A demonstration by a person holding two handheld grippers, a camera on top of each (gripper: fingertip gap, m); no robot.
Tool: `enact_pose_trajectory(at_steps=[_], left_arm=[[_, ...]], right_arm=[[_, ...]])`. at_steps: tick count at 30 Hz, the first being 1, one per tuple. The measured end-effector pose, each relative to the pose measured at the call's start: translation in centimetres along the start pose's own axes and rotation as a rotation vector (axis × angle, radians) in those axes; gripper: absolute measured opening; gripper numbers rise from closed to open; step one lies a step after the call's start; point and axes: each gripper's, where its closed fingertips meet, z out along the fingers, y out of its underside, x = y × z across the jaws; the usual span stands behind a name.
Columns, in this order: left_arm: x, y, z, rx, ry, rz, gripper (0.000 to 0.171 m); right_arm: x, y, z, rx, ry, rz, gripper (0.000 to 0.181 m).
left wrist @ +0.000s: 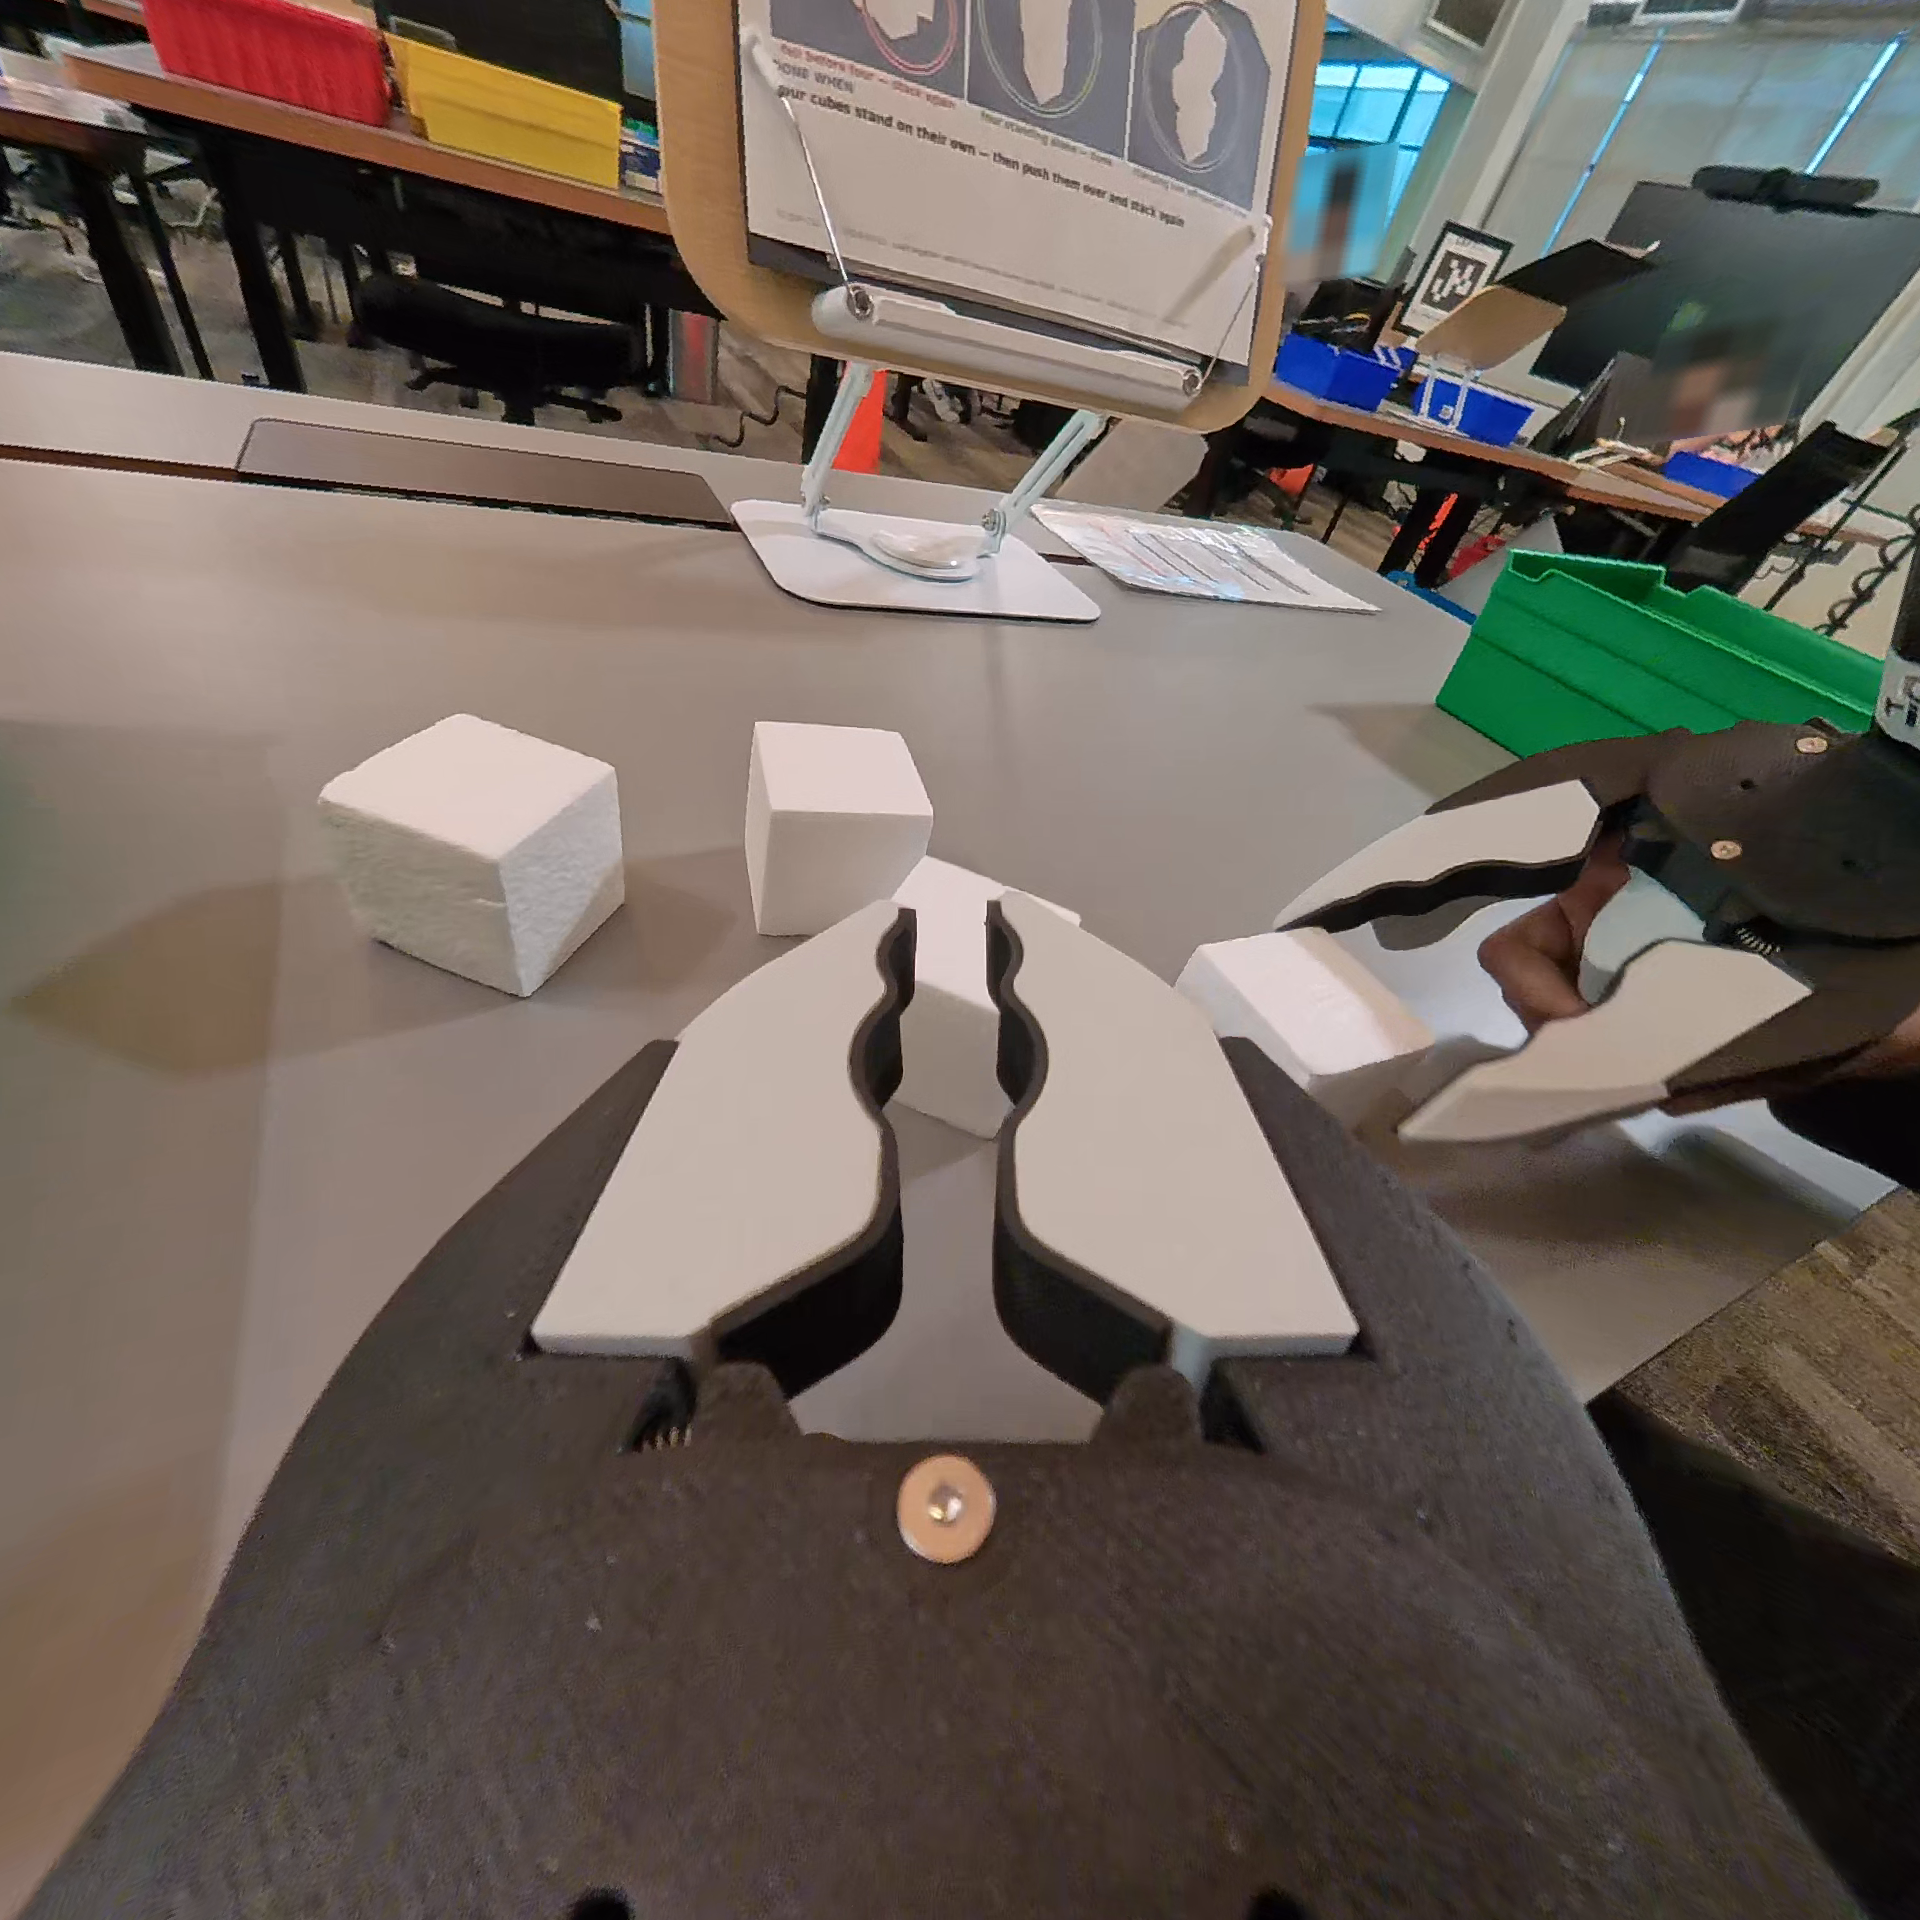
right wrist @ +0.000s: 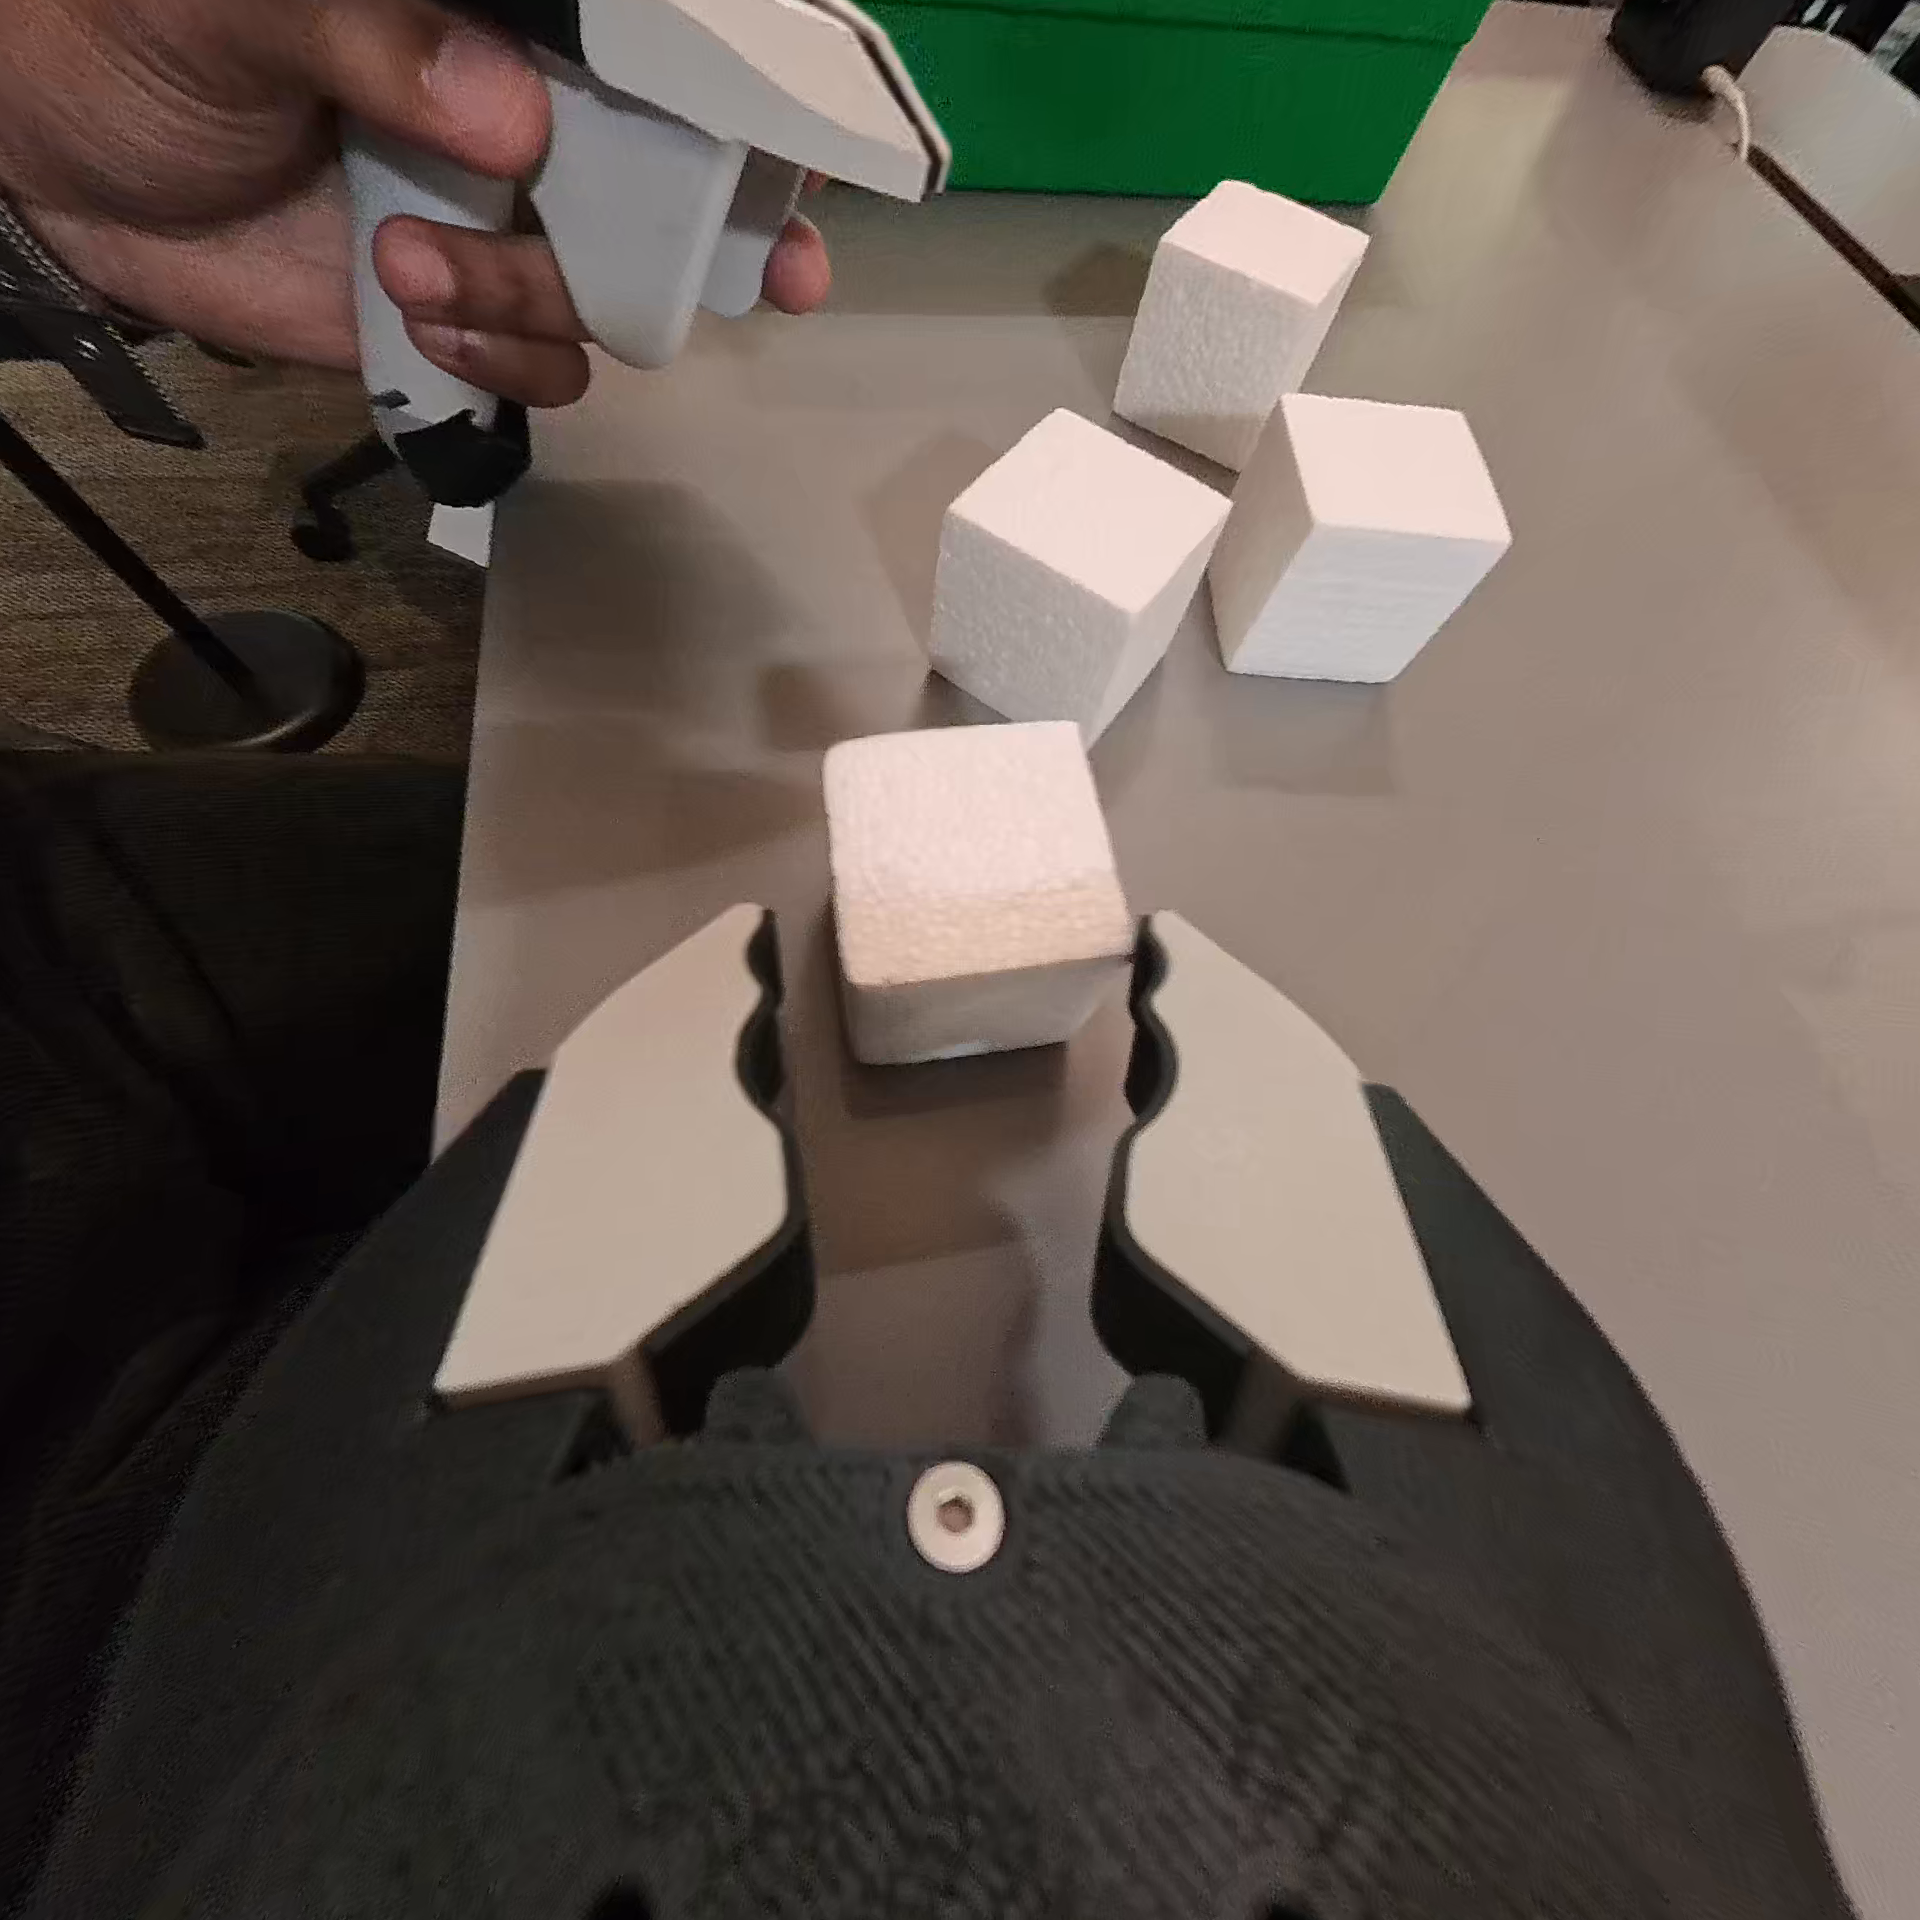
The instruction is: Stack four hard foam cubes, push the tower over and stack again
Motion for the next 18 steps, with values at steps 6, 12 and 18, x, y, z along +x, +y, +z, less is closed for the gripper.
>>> enact_pose_trajectory(at_steps=[6, 12, 18], left_arm=[[0.2, 0.2, 0.1, -0.007, -0.004, 0.021, 0.012], [1.4, 0.4, 0.5, -0.021, 0.031, 0.041, 0.012], [2.2, 0.8, 0.7, -0.036, 0.06, 0.043, 0.012]], right_arm=[[3.0, 0.3, -1.7, 0.003, 0.113, -0.027, 0.054], [10.0, 2.8, -6.4, 0.024, 0.241, 0.031, 0.054], [11.1, 2.7, -8.7, 0.143, 0.059, 0.214, 0.053]])
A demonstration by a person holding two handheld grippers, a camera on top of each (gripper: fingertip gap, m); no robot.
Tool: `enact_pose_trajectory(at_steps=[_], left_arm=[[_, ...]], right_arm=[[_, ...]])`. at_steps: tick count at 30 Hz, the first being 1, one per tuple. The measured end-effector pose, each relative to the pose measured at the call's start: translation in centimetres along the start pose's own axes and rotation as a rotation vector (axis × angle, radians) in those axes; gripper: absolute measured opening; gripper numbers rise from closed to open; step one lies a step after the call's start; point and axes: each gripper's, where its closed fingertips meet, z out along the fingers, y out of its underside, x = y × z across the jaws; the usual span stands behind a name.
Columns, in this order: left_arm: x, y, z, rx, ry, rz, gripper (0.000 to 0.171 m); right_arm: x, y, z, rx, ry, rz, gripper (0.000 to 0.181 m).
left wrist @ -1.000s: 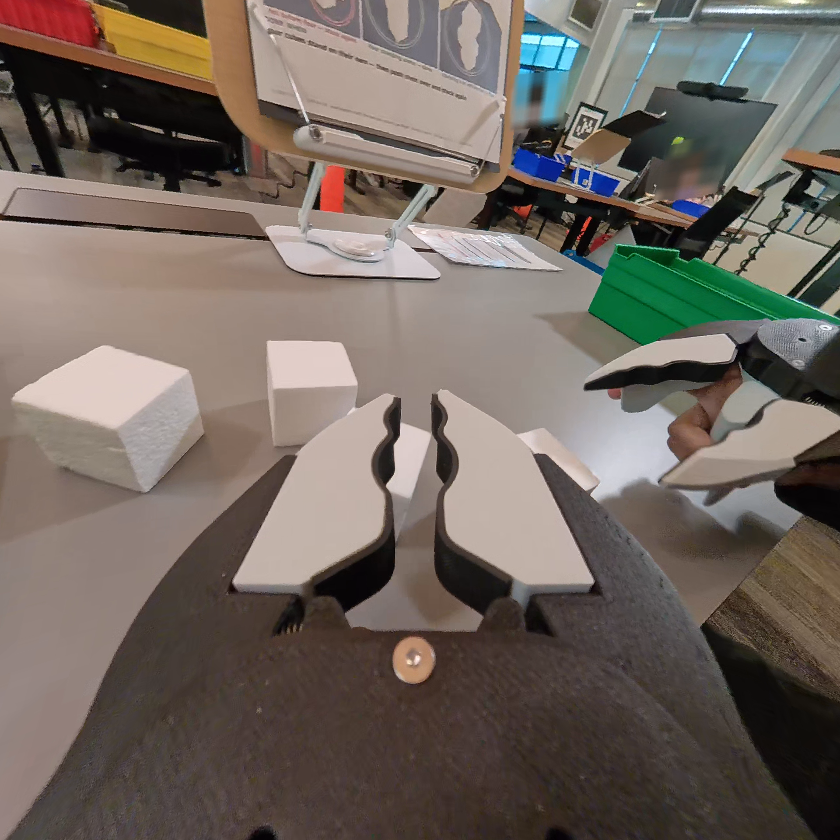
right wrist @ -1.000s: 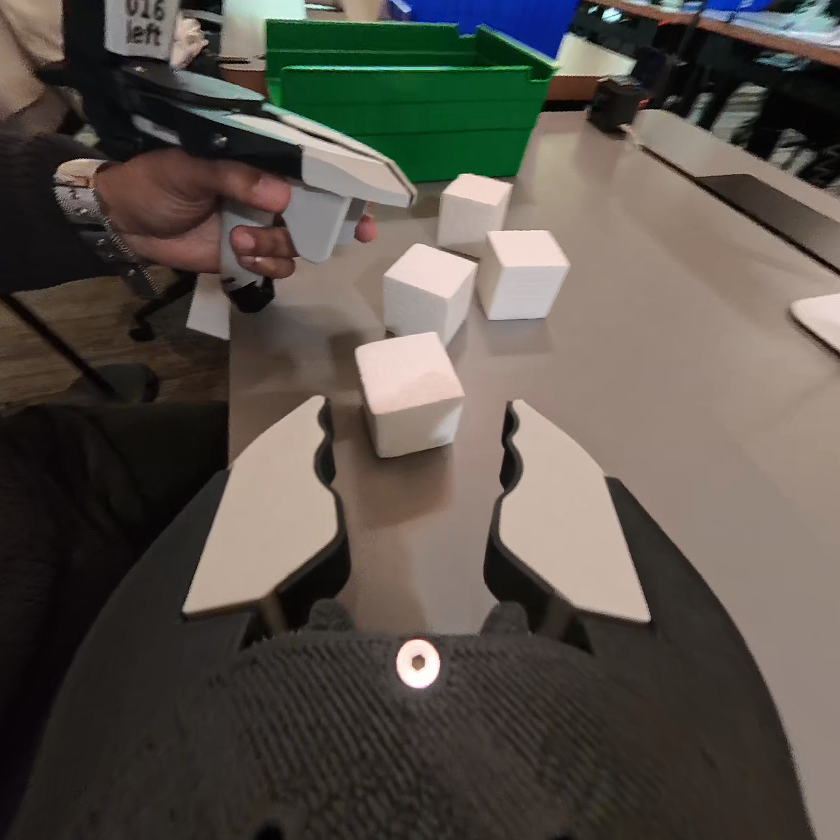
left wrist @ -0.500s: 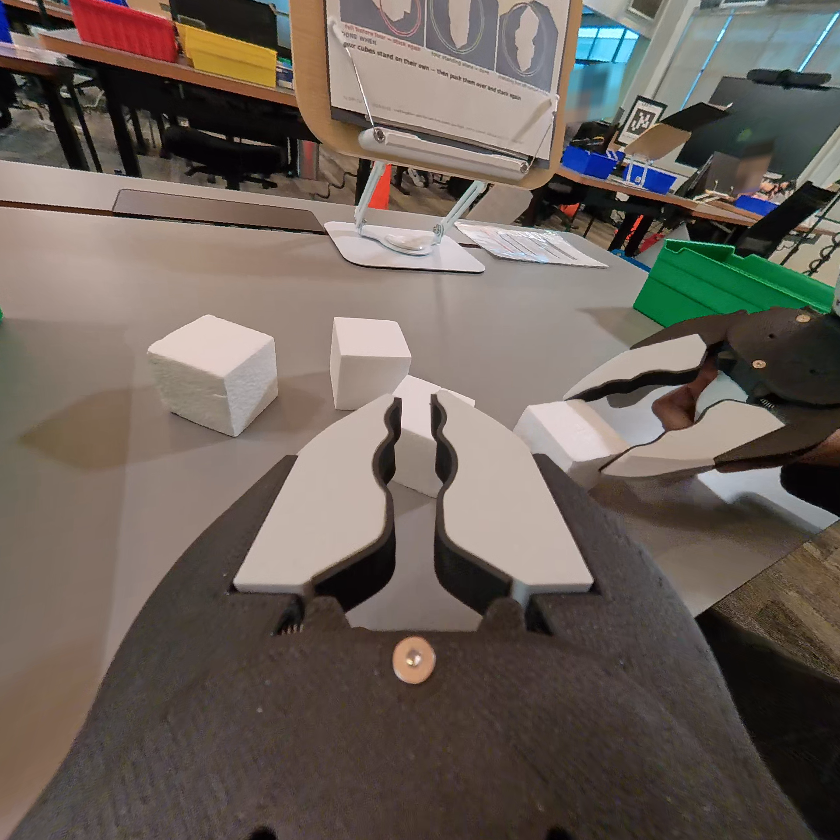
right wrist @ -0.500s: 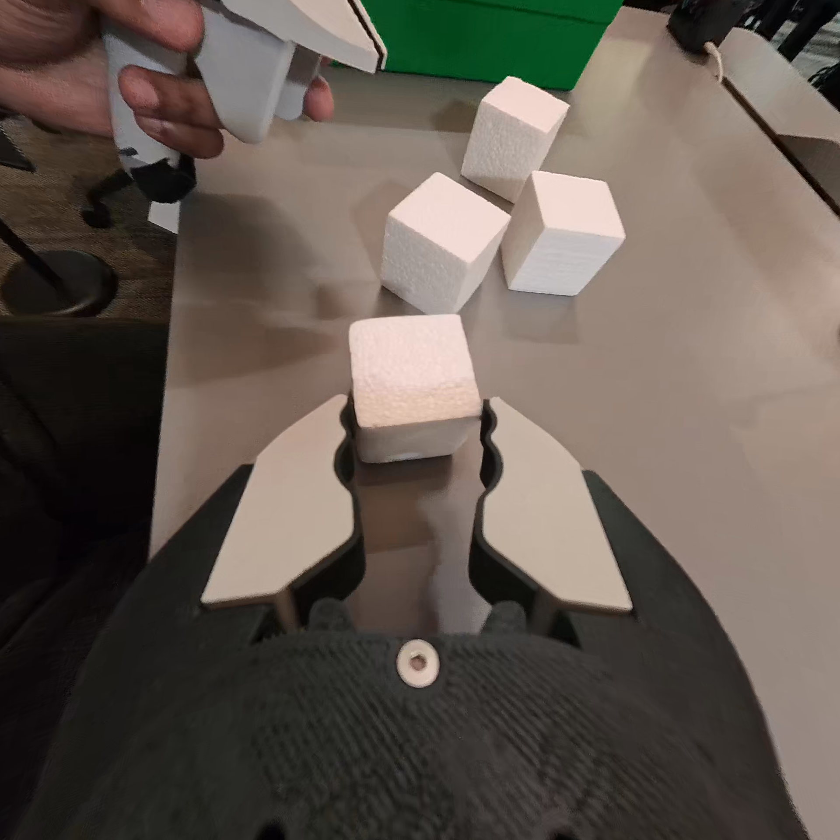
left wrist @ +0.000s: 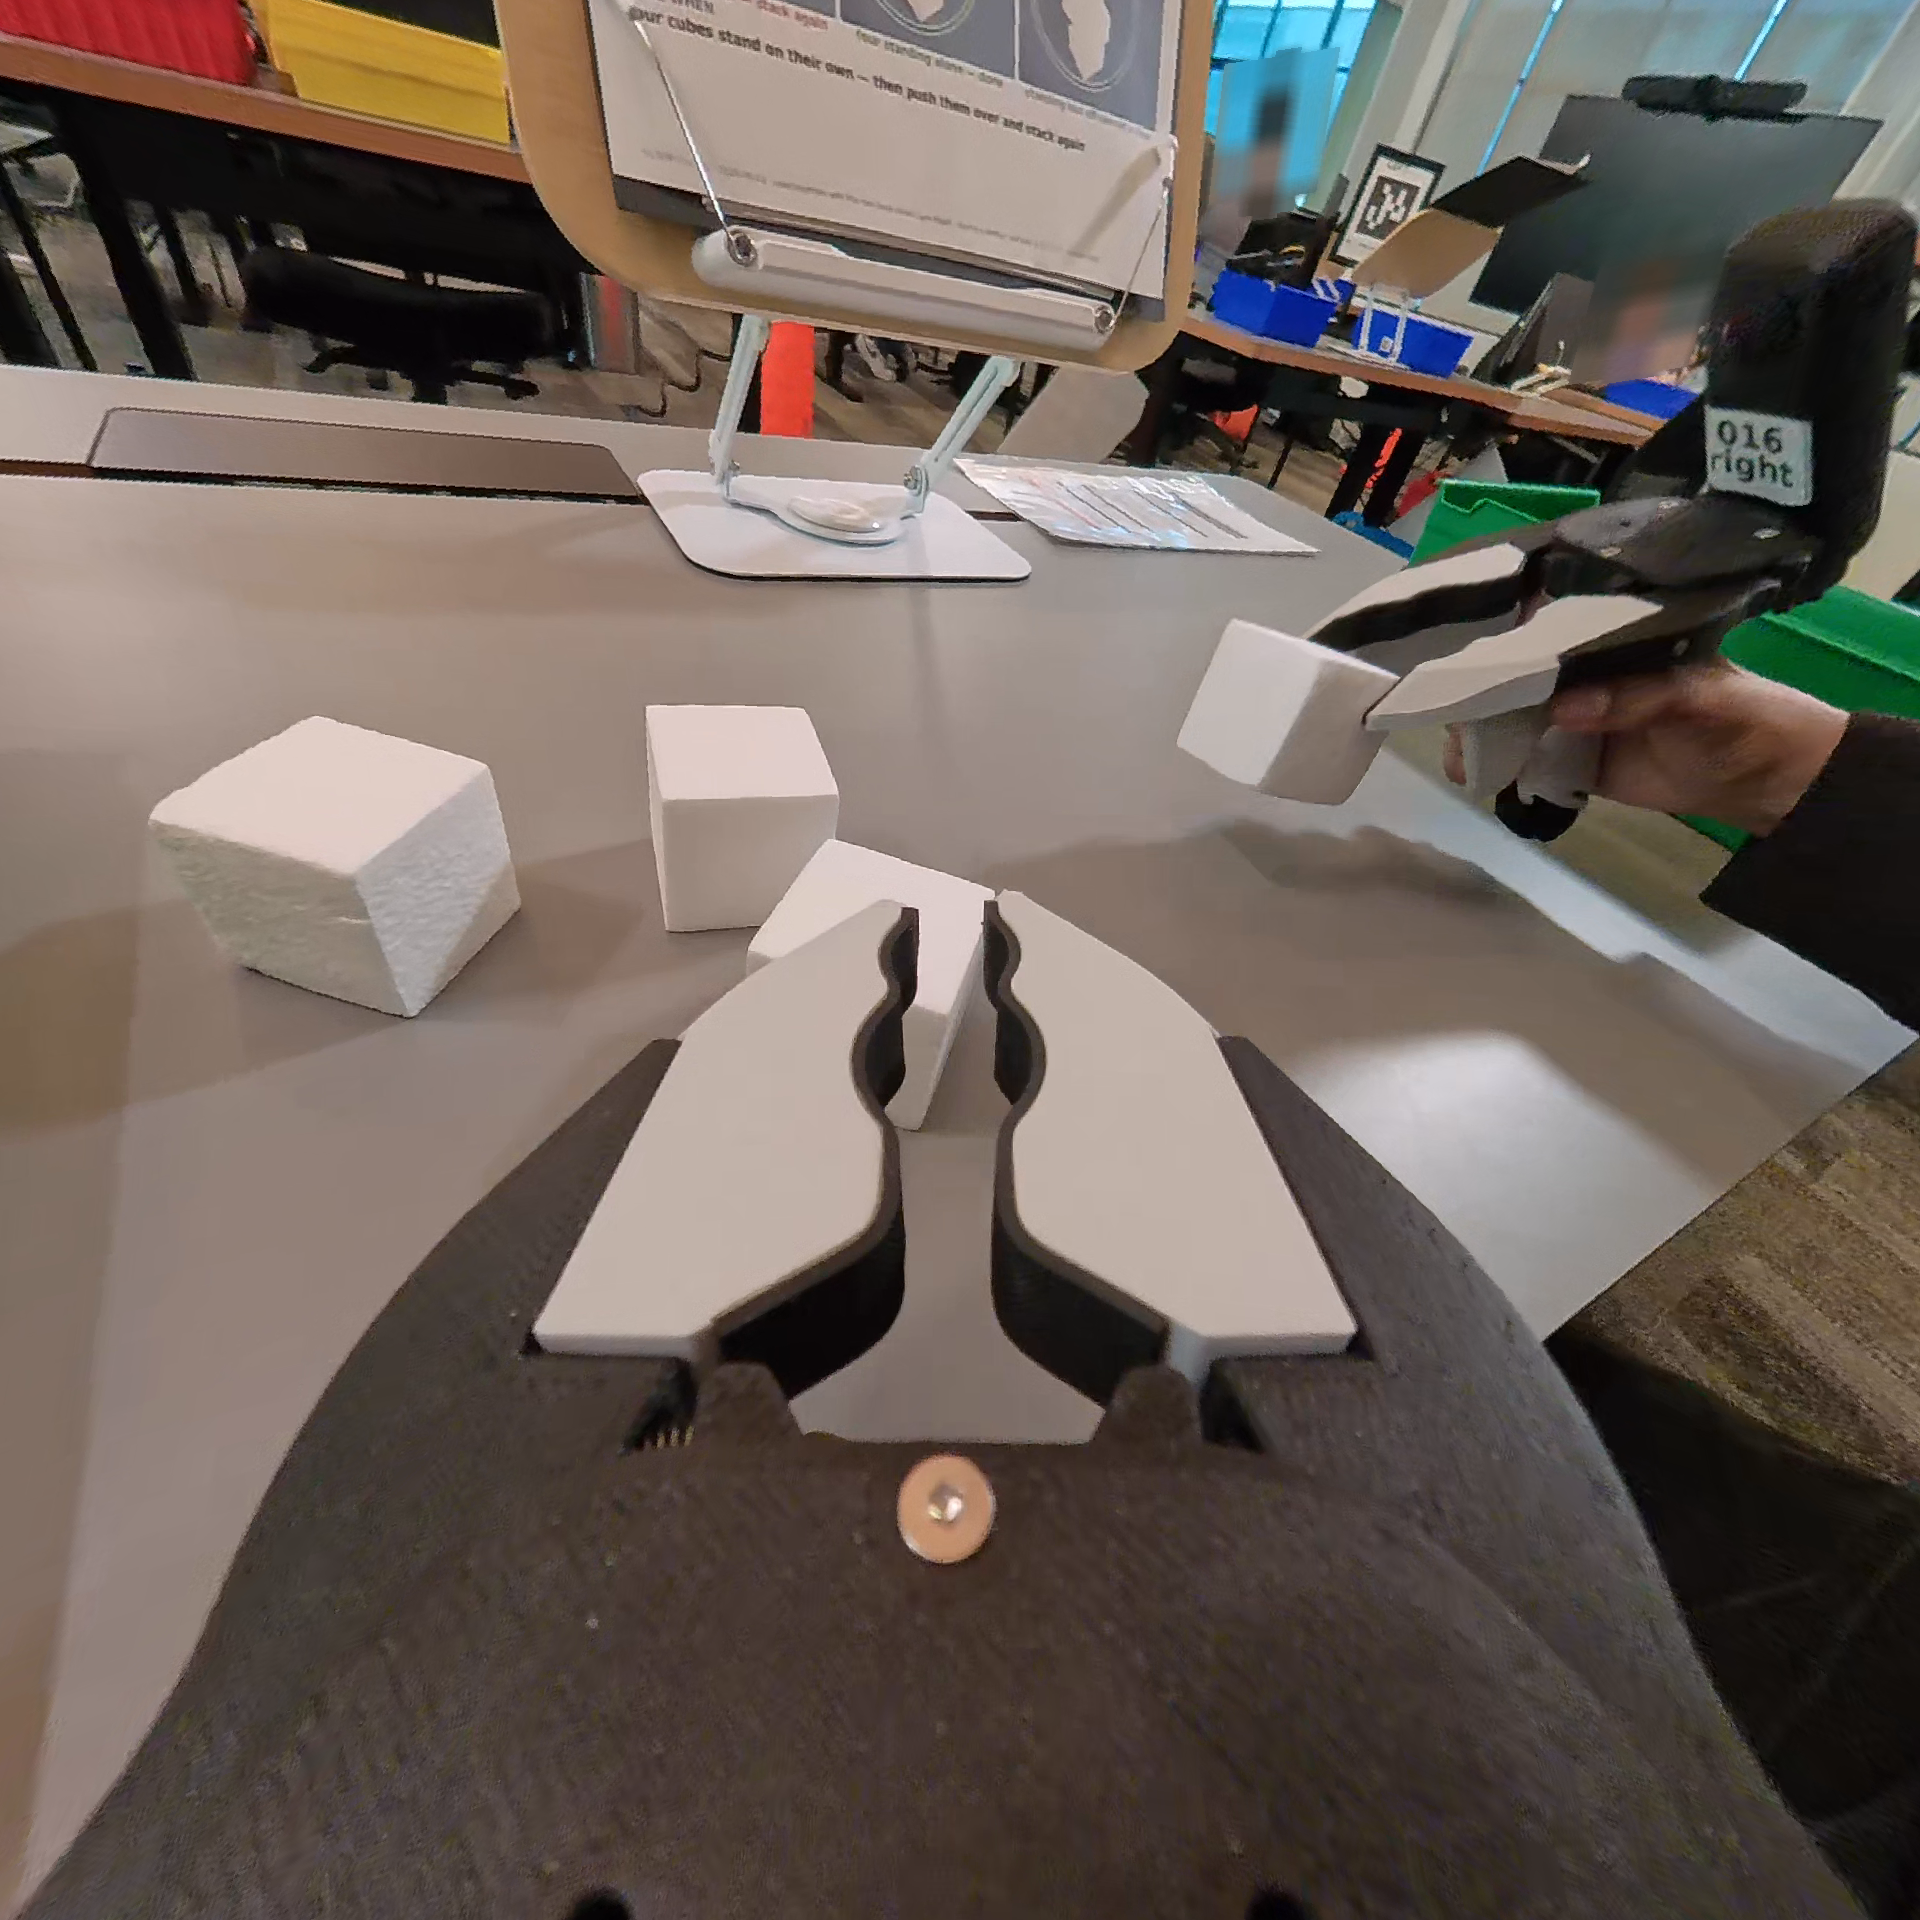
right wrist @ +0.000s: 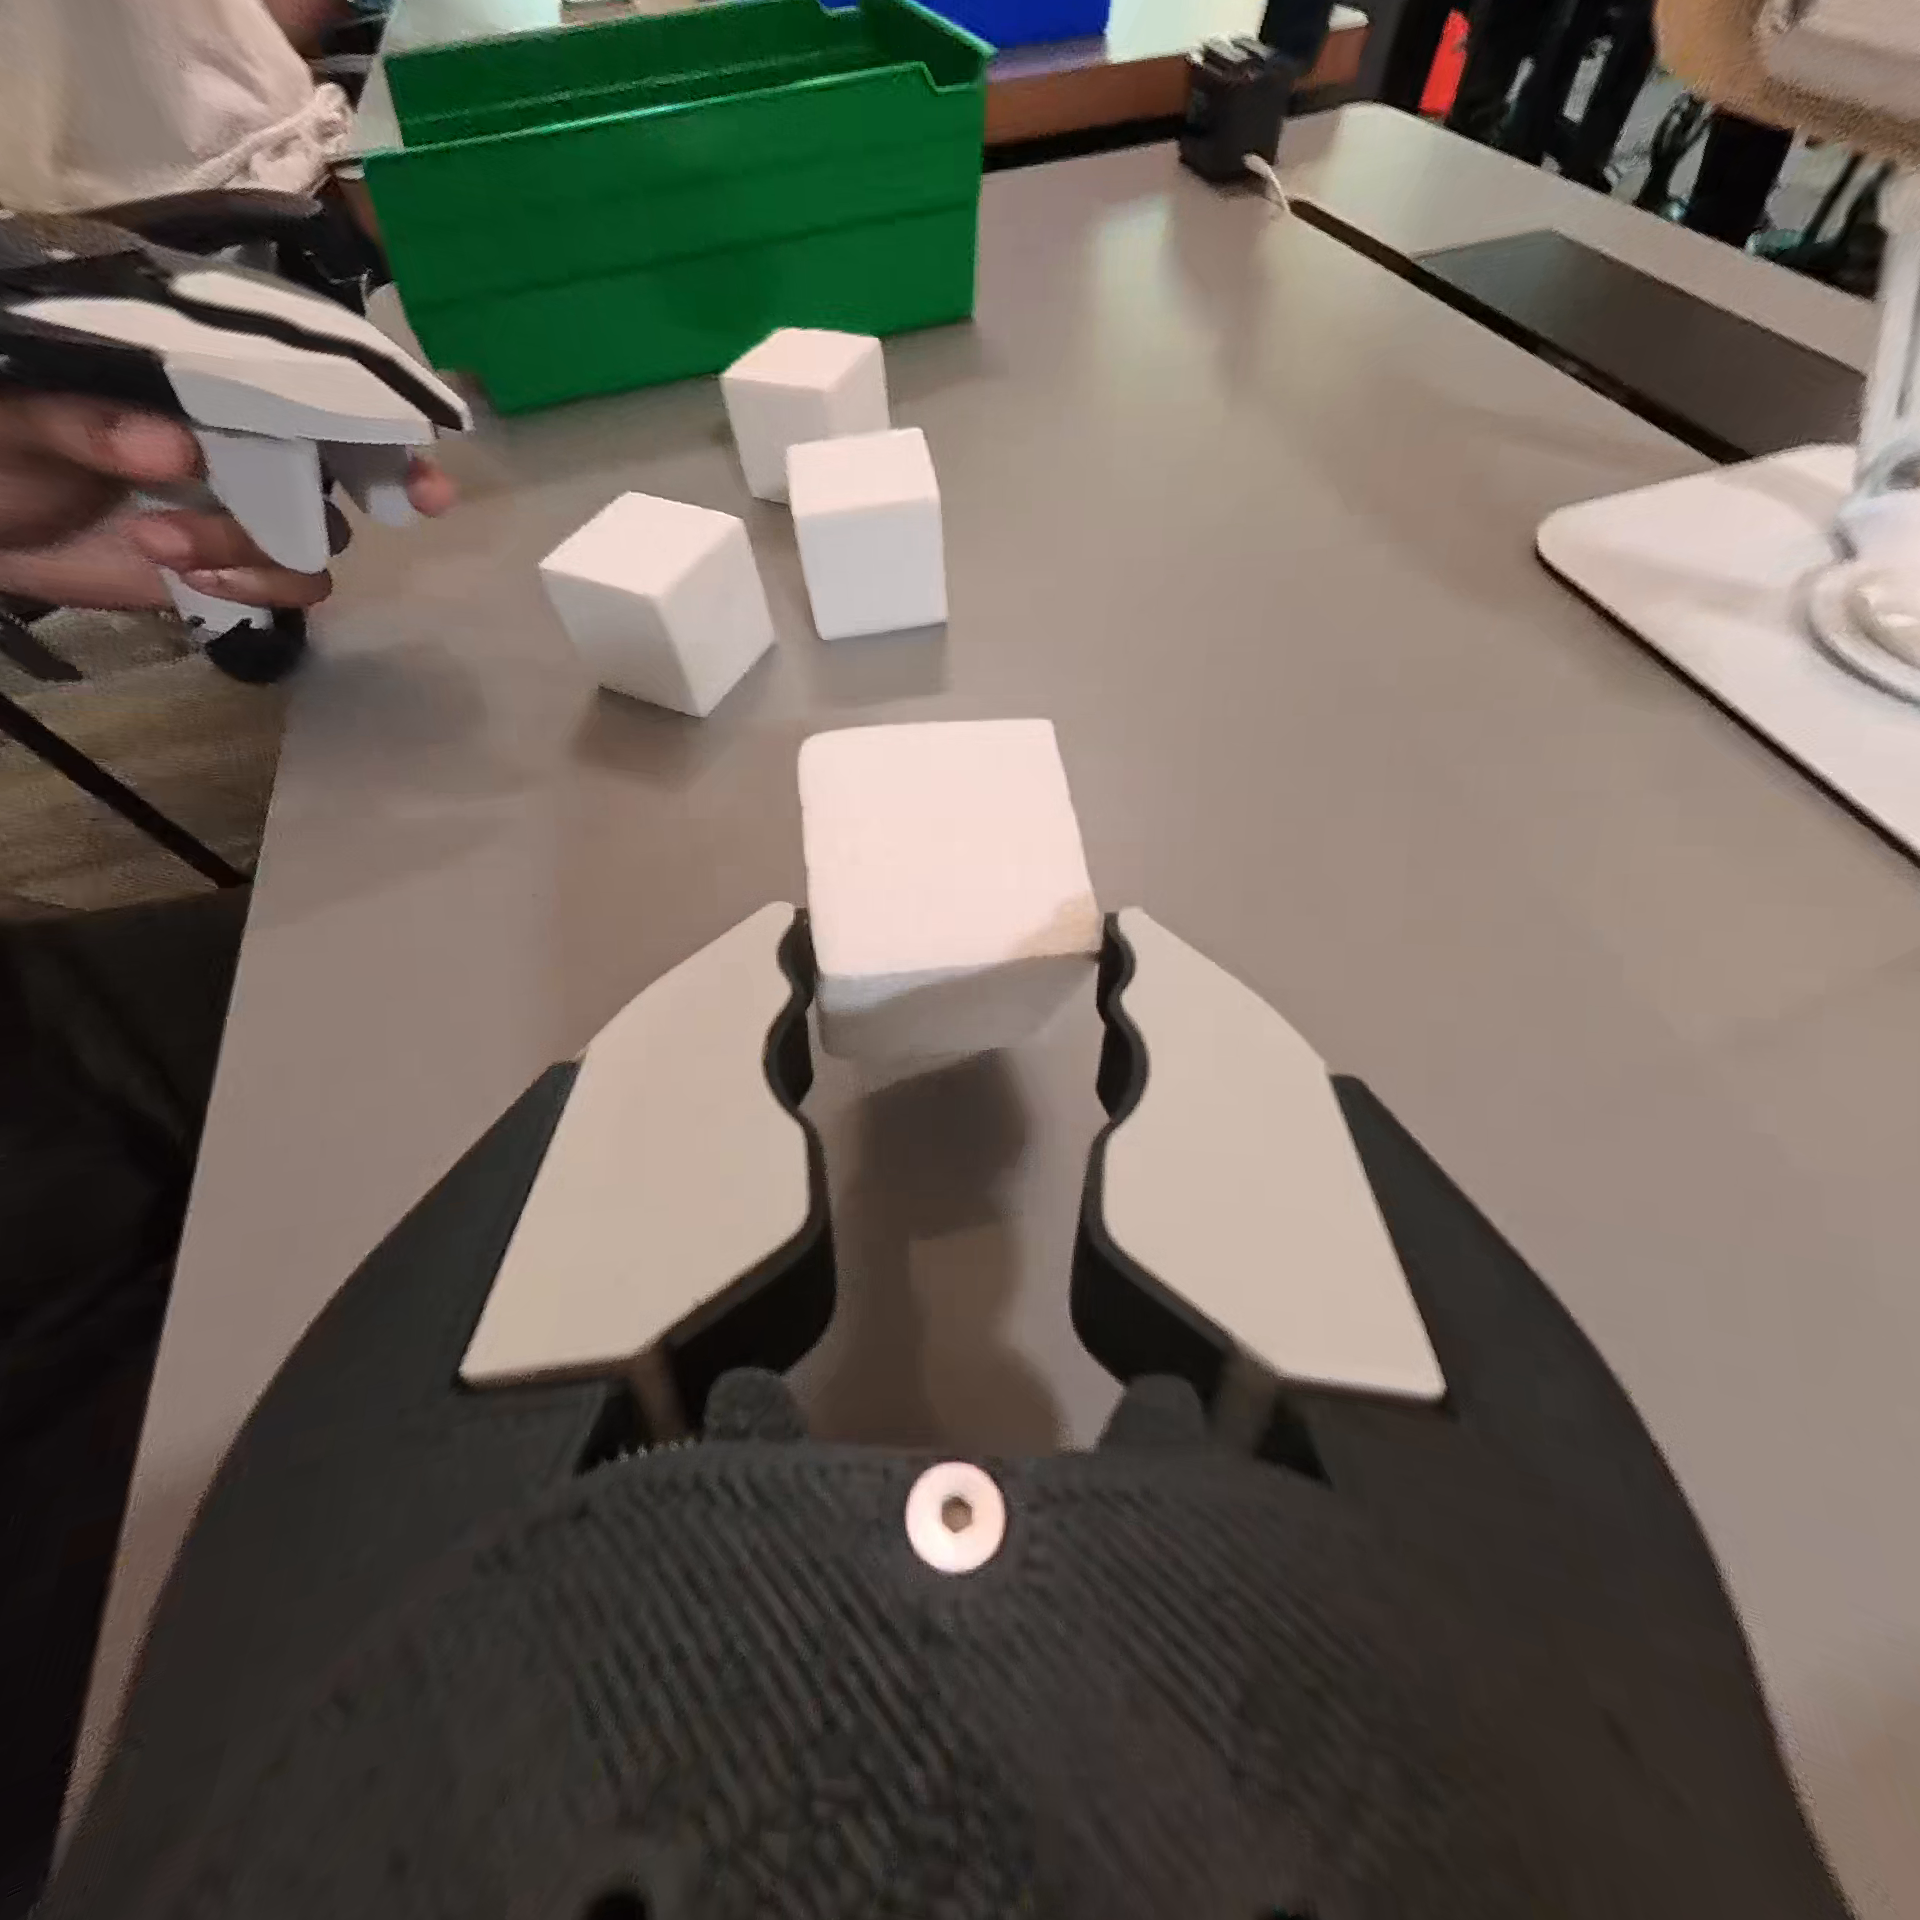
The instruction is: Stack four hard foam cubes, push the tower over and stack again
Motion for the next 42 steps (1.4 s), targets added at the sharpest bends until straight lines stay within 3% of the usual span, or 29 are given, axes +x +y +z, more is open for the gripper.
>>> enact_pose_trajectory(at_steps=[7, 14, 33, 42], left_arm=[[-0.3, 0.0, -0.1, -0.002, -0.014, 0.008, 0.012], [-0.3, 0.2, 0.0, -0.008, -0.012, 0.011, 0.012], [-0.4, 0.3, 0.0, -0.014, -0.01, 0.003, 0.012], [-0.5, 0.3, 0.1, -0.017, -0.012, -0.002, 0.012]], right_arm=[[-1.0, 2.5, 2.8, -0.159, -0.014, -0.145, 0.054], [-0.6, 2.0, 2.4, -0.121, 0.007, -0.137, 0.054], [-1.1, 2.5, 2.8, -0.19, 0.05, -0.232, 0.062], [-0.7, 2.8, 2.4, -0.188, 0.072, -0.222, 0.054]])
